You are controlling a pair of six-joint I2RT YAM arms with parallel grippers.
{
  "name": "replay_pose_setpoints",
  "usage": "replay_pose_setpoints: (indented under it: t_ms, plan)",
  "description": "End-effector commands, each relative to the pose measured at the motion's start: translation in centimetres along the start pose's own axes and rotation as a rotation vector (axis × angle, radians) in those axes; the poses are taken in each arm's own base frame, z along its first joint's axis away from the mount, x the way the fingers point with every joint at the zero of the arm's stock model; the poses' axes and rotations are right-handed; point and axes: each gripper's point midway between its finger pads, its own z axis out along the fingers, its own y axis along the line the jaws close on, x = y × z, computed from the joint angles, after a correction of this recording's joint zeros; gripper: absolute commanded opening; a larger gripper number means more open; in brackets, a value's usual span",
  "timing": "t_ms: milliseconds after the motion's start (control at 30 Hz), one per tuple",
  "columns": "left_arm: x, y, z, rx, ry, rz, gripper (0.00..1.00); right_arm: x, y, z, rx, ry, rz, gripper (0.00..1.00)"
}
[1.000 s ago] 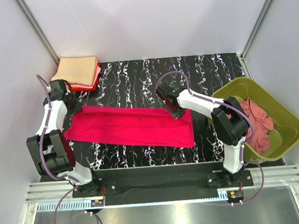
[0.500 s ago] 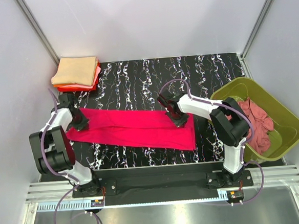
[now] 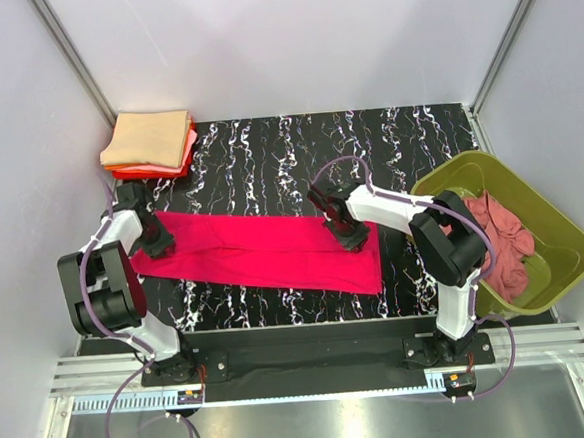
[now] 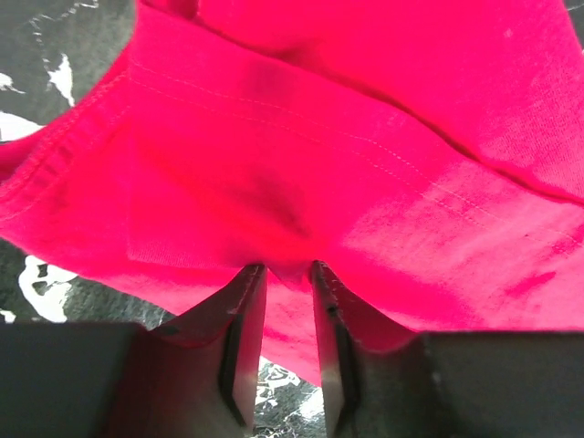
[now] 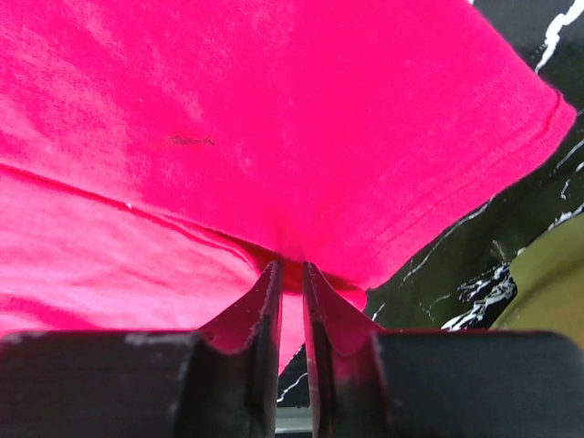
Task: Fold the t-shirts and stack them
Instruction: Fold the tshirt
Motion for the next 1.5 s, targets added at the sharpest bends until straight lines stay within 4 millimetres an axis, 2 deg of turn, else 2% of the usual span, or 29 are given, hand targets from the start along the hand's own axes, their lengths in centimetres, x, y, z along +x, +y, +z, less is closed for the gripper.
replay_pose_setpoints:
  t_ms: [0, 133, 300, 367, 467, 567, 700, 733, 800, 967, 1000, 1067, 1133, 1200, 1233, 1300, 1433, 1467]
  plan:
    - [-3.5, -0.4, -2.4, -0.001, -0.125, 0.011, 0.33, -1.7, -0.1, -3.0, -0.006, -0.074, 0.047, 0.22]
    - [-5.1, -1.5, -4.7, 0.048, -0.193, 0.017, 0.36, -2.1, -0.5, -2.8, 0.024, -0.070, 0.058, 0.22]
    - [-7.3, -2.6, -7.6, 0.110, -0.299, 0.017, 0.47, -1.0, -1.5, 0.0, 0.122, -0.003, 0.069, 0.21]
    - [-8.3, -2.3, -7.9, 0.112, -0.326, -0.014, 0.50, -0.7, -1.7, 1.1, 0.152, 0.019, 0.071, 0.21]
    - [-9.2, -3.0, -8.0, 0.180, -0.326, -0.036, 0.50, -0.3, -1.7, 2.2, 0.162, 0.033, 0.075, 0.21]
    - [-9.9, -3.2, -6.9, 0.188, -0.300, -0.042, 0.50, -0.4, -1.8, 2.7, 0.171, 0.029, 0.080, 0.22]
    - [-10.5, -4.8, -5.3, 0.270, -0.240, 0.002, 0.51, -1.1, -2.7, 2.2, 0.204, 0.008, 0.084, 0.21]
    - [-10.9, -5.9, -5.8, 0.328, -0.231, 0.029, 0.50, -1.2, -2.9, 1.5, 0.209, 0.005, 0.089, 0.22]
    - [-10.8, -6.5, -5.3, 0.347, -0.197, 0.036, 0.49, -1.9, -3.0, 0.3, 0.203, -0.017, 0.104, 0.22]
    - [-12.3, -6.5, -4.5, 0.325, -0.214, 0.030, 0.49, -3.8, -3.5, -2.9, 0.183, -0.093, 0.130, 0.22]
    - [-12.3, -6.5, -3.7, 0.322, -0.195, 0.028, 0.48, -4.6, -3.4, -3.6, 0.175, -0.117, 0.134, 0.22]
    - [-12.6, -6.6, -3.1, 0.320, -0.187, 0.027, 0.45, -5.4, -3.1, -4.1, 0.147, -0.137, 0.136, 0.22]
    - [-12.6, -6.3, -2.0, 0.300, -0.174, 0.015, 0.41, -7.1, -2.3, -4.7, 0.097, -0.191, 0.152, 0.21]
    - [-12.7, -6.4, -1.3, 0.298, -0.170, 0.006, 0.36, -8.2, -0.5, -4.7, -0.003, -0.217, 0.160, 0.20]
    - [-12.8, -6.2, -1.1, 0.286, -0.172, 0.001, 0.35, -9.4, 0.2, -4.8, -0.043, -0.260, 0.182, 0.19]
    - [-12.9, -5.9, -0.5, 0.263, -0.174, -0.003, 0.31, -10.1, 1.4, -4.1, -0.099, -0.283, 0.204, 0.18]
    - [-13.4, -4.9, 0.2, 0.211, -0.195, -0.002, 0.29, -9.9, 2.6, -1.5, -0.130, -0.250, 0.202, 0.18]
    - [-13.8, -4.6, 0.5, 0.189, -0.209, 0.000, 0.28, -9.5, 2.5, -0.2, -0.114, -0.220, 0.203, 0.18]
